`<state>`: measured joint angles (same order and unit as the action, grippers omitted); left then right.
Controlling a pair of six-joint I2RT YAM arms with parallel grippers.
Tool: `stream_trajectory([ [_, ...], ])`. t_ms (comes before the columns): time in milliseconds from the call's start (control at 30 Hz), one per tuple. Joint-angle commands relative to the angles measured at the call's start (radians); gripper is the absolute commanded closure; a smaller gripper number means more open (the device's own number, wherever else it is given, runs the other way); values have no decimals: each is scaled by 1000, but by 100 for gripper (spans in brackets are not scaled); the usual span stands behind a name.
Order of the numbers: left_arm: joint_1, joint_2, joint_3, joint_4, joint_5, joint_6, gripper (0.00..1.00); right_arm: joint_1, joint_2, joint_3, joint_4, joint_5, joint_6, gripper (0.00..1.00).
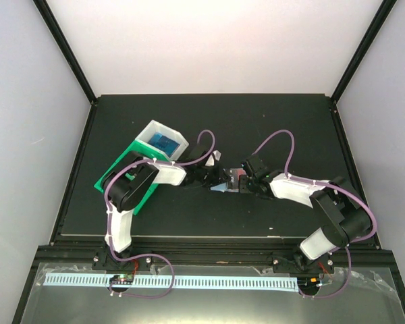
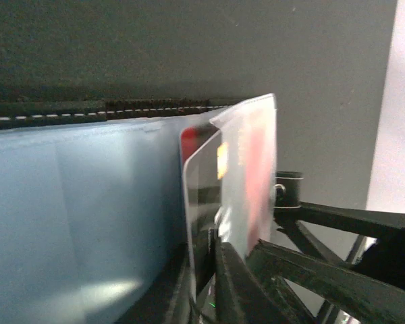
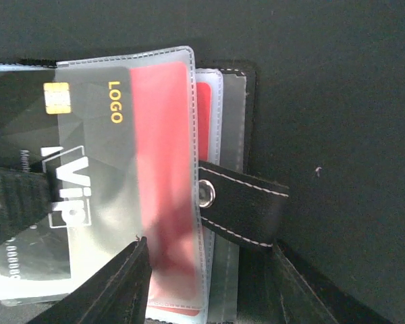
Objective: Put the credit cards into the card holder
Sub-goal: Insert the credit card into the card holder.
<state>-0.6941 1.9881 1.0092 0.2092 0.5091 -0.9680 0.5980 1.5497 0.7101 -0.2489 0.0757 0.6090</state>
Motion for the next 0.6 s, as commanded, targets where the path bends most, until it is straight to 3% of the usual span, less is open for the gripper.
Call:
stream_trajectory([
  [0, -26, 46, 44, -140, -3, 87, 86, 5, 1, -17, -30, -48, 9, 50],
  [133, -26, 11, 51, -211, -47, 141, 65, 5, -35, -21, -30, -29, 19, 46],
  [200, -26, -13, 57, -248, -71, 169, 59, 5, -53, -21, -32, -17, 23, 45],
  [567, -31, -87, 96, -403, -199, 245, 45, 5, -79, -32, -38, 4, 33, 41],
])
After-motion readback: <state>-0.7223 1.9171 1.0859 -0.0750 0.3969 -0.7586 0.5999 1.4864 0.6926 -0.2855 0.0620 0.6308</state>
